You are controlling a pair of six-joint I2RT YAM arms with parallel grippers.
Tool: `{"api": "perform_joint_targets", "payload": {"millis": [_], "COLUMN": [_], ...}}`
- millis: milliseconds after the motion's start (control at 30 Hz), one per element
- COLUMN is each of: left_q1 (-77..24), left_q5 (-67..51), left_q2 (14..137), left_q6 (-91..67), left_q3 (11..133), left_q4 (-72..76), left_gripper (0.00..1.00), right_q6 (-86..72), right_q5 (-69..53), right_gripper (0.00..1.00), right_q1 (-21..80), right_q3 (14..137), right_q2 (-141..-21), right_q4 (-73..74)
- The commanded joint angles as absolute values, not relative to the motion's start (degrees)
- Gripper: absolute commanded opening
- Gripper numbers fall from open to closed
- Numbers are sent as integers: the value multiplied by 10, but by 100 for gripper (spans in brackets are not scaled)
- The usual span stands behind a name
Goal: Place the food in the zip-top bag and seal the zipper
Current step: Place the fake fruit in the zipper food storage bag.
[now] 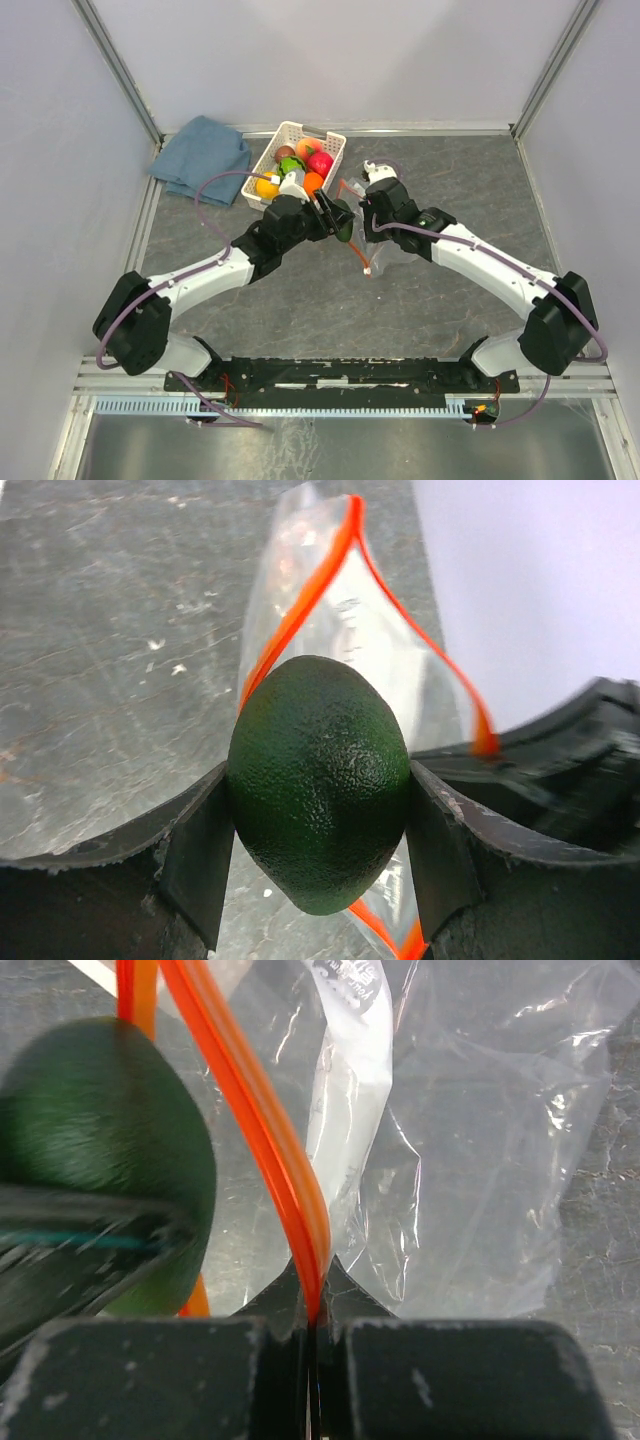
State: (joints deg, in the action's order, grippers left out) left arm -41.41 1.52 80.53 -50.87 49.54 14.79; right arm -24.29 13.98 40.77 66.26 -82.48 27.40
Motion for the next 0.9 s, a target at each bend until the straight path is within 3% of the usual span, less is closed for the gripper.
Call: {"api": "perform_joint_targets", "payload": {"millis": [0, 867], "left_q1": [-418, -429], "left_q5": [71, 89], "left_q2": [817, 775], "left_q6": [-499, -519], "left_q3": [522, 553], "left_q4": [111, 68], "left_gripper": [24, 30], "right_q6": [-252, -252], "right_q5": [119, 85], "right_gripper": [2, 2], "right_q1": [410, 442], "right_q3": [665, 668], "right_q2": [-786, -825], "right_q4": [239, 219]}}
